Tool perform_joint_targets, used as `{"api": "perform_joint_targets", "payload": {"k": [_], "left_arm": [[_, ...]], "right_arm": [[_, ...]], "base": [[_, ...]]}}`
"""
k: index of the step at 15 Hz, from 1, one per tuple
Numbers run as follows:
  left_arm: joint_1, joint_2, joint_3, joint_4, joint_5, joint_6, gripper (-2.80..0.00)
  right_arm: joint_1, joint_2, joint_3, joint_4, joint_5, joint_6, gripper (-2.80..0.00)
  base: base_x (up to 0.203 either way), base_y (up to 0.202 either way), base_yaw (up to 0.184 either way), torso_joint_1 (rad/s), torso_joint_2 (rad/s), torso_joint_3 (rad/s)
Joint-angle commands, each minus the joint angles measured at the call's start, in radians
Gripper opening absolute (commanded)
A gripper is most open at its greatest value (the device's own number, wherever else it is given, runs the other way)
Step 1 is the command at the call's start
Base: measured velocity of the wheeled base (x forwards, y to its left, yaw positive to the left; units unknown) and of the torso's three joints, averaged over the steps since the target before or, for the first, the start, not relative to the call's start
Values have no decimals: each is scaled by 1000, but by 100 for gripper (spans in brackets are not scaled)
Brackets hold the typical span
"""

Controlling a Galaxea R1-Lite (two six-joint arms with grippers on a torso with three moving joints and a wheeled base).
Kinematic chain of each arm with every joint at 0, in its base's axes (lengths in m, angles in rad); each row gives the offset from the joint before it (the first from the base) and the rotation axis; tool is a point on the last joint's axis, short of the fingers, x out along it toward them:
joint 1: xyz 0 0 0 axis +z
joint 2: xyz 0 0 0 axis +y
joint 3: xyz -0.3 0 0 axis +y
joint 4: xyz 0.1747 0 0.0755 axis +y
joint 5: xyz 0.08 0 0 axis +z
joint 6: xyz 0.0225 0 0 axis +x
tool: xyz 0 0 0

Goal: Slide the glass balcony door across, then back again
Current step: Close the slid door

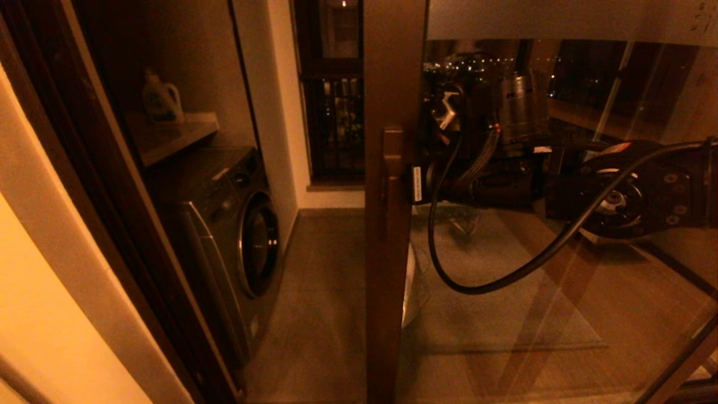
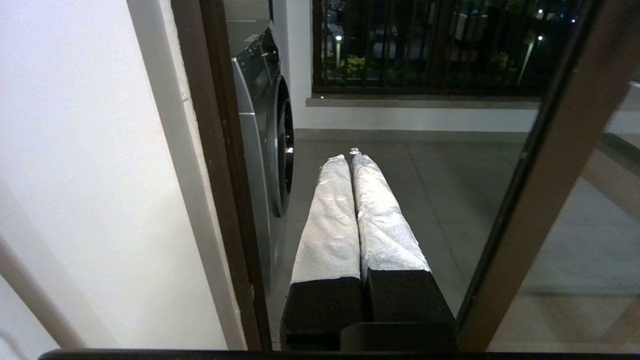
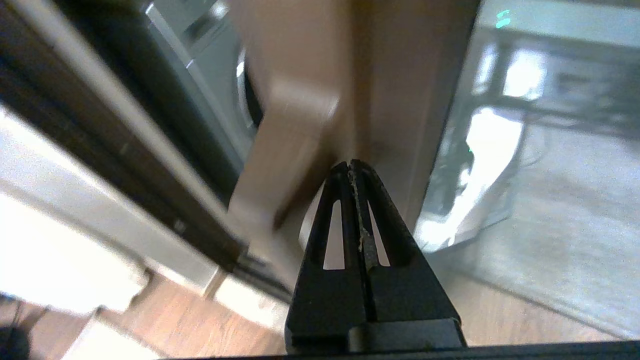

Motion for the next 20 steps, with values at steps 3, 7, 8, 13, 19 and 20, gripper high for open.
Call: {"api": "perform_joint_targets", "payload": {"k": [3, 7, 8, 13, 19, 20], "left_arm": [[0, 1, 40, -1, 0, 0, -280], [0, 1, 40, -1, 0, 0, -280], [0, 1, 40, -1, 0, 0, -280], [0, 1, 40, -1, 0, 0, -280], [0, 1, 40, -1, 0, 0, -280], [0, 1, 40, -1, 0, 0, -280]], "right_arm": [[41, 14, -12, -3, -2, 2, -280], [64, 66, -84, -3, -28, 2, -280], [72, 88, -114, -2, -45, 9, -280], [122, 157, -182, 2, -57, 36, -280], [168, 228, -281, 8, -91, 36, -280], [173, 242, -302, 8, -99, 36, -280]], "base": [[0, 0, 0, 0, 0, 0], [0, 0, 0, 0, 0, 0], [0, 0, 0, 0, 0, 0], [0, 0, 0, 0, 0, 0], [0, 0, 0, 0, 0, 0], [0, 0, 0, 0, 0, 0]]}}
